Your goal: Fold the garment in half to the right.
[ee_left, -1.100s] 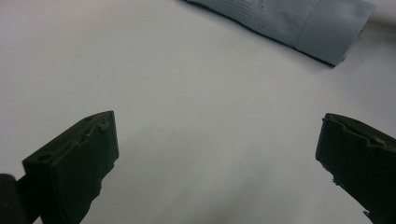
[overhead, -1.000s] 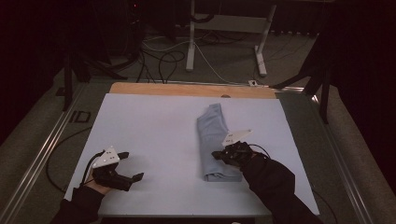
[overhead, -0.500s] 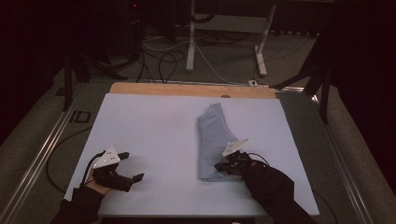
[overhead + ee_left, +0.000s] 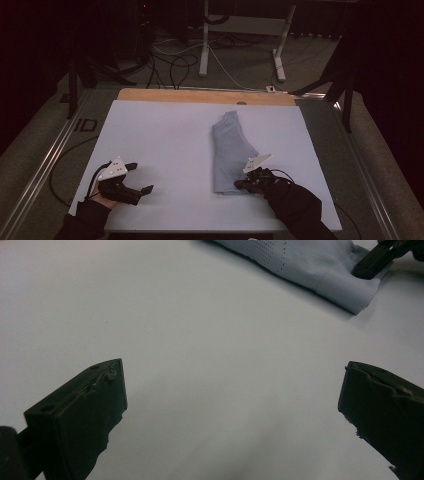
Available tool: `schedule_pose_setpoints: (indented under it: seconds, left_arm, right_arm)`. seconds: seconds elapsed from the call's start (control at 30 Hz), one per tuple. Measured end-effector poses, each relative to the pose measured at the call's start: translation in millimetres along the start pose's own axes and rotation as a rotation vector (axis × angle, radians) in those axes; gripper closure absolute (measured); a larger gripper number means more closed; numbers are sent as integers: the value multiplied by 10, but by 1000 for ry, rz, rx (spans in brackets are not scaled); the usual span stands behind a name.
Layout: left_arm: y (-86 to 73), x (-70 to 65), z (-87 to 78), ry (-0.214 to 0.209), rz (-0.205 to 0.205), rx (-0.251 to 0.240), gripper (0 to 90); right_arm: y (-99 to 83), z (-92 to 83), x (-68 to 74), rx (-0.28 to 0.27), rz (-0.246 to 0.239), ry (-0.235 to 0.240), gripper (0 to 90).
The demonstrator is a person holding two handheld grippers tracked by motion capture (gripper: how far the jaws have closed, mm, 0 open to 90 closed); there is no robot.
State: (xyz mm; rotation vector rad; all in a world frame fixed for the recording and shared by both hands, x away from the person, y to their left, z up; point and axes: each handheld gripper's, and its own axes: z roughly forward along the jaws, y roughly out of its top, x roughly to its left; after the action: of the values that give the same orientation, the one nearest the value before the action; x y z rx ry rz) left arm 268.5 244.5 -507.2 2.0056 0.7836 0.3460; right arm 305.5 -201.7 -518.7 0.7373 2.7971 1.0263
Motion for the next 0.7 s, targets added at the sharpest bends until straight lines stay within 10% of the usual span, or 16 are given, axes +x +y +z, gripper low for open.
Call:
schedule_pose_setpoints:
  seconds: [0.7]
  left_arm:
    - [9, -7, -21, 1, 4, -10, 4]
  right_arm:
    - [-36, -169, 11, -56, 31, -16, 818]
